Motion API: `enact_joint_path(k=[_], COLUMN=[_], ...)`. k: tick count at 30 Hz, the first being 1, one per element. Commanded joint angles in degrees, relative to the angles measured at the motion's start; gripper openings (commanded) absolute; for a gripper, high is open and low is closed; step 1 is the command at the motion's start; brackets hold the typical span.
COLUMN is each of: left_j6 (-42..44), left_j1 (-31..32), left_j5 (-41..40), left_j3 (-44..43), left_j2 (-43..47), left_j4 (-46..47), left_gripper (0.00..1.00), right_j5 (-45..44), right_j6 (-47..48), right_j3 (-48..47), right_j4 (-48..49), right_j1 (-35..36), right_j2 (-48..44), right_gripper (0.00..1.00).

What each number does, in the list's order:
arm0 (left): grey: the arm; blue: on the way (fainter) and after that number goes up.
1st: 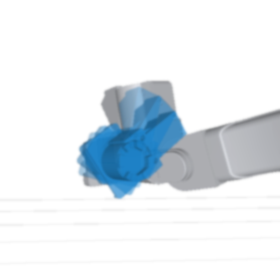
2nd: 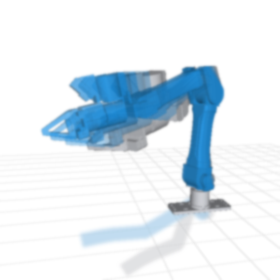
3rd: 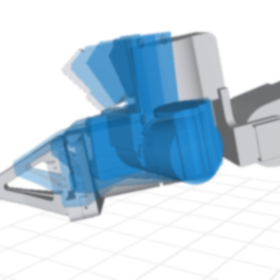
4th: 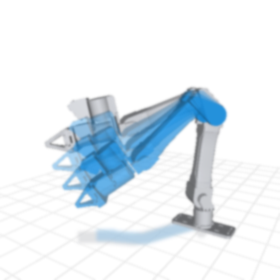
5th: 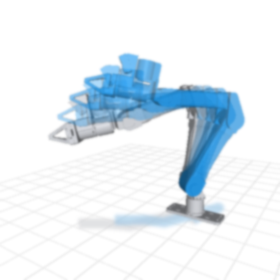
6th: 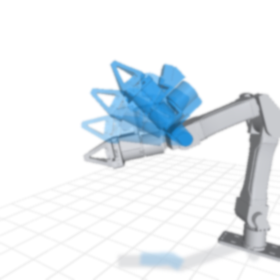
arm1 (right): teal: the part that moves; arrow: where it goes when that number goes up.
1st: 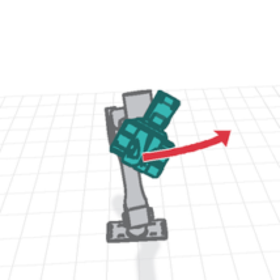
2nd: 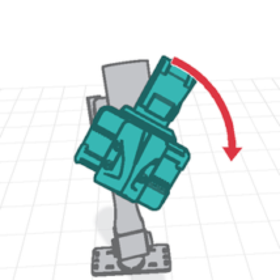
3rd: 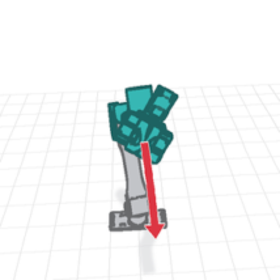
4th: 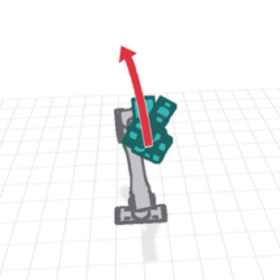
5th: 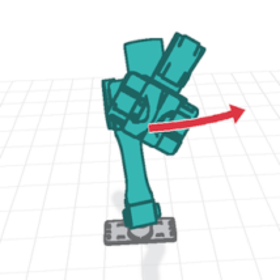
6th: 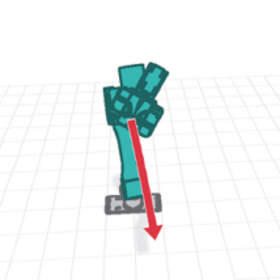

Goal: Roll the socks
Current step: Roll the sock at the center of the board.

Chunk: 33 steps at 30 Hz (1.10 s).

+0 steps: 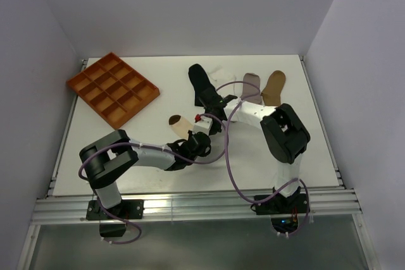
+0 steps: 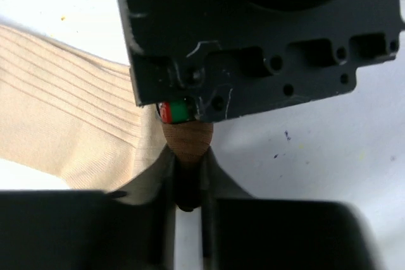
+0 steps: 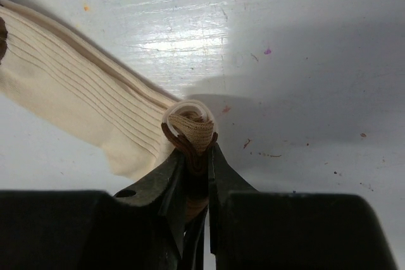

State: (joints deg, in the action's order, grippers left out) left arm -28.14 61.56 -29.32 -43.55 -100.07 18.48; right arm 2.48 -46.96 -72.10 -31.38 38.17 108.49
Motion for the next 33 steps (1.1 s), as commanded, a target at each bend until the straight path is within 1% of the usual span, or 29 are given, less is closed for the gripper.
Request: enact_joint_path(k=[1,2,5,8,9,10,11,12,13,14,18,23,27,33], left_j6=[-1.57,-1.74,-2.18,-3.23,-3.85,-4.46,-5.68,-6.31,-6.92,-7.80,-10.35,-15.71,-19.14,-23.71], left_j1=[0.49,0.49,0.05,-2.31,-4.58,-5.91,-7.23,-9.51,-10.40,-11.10,-14.62,-18.66,-20.95,-23.15], left_j5=[-0.47,-0.39,1.27,9.00,11.45,17.13,19.54,21.83,24.63,26.40,32.47,40.82,43.37,46.89], left_j3=[-2.50,-2.59,-1.89,0.04,0.57,1.35,1.88,2.76,3.20,3.47,4.44,6.90,9.09,12.08], left_j2=[-2.14,-2.14,-0.57,1.28,1.63,1.90,2.33,2.51,2.86,2.95,2.43,1.11,0.14,-1.18], left_j4=[-4.32,-4.42,-3.63,-1.18,-0.64,-0.12,0.50,1.64,1.99,2.35,3.49,7.79,10.25,15.18], left_gripper=[0.06,0.01,0.00,0.00,0.00,0.00,0.00,0.00,0.00,0.00,0.00,0.00,0.00,0.00], right_j5=[0.86,1.38,1.91,2.53,2.62,2.53,2.01,1.04,0.43,-0.36,-3.79,-6.35,-6.26,-4.59], right_j6=[0.29,0.20,-0.67,-1.73,-2.08,-2.34,-3.30,-3.57,-4.01,-4.97,-6.65,-8.50,-9.29,-10.78], right_j3=[-0.50,-0.24,1.60,4.49,5.29,5.99,7.13,7.75,8.19,9.24,12.15,16.02,16.55,17.69], right_j4=[-2.38,-1.77,0.42,4.21,5.26,6.23,7.37,8.08,8.95,9.40,12.12,15.99,16.70,20.56], right_j1=[-0.20,-0.38,-0.73,-1.26,-1.69,-2.05,-2.22,-2.66,-2.75,-3.01,-3.19,-3.19,-2.67,-1.96], right_j2=[0.59,0.41,-0.99,-3.80,-4.59,-6.51,-7.32,-8.37,-9.95,-10.92,-15.05,-18.92,-17.88,-15.15], right_gripper=[0.00,0.00,0.06,0.15,0.18,0.26,0.28,0.32,0.34,0.35,0.52,0.53,0.53,0.52])
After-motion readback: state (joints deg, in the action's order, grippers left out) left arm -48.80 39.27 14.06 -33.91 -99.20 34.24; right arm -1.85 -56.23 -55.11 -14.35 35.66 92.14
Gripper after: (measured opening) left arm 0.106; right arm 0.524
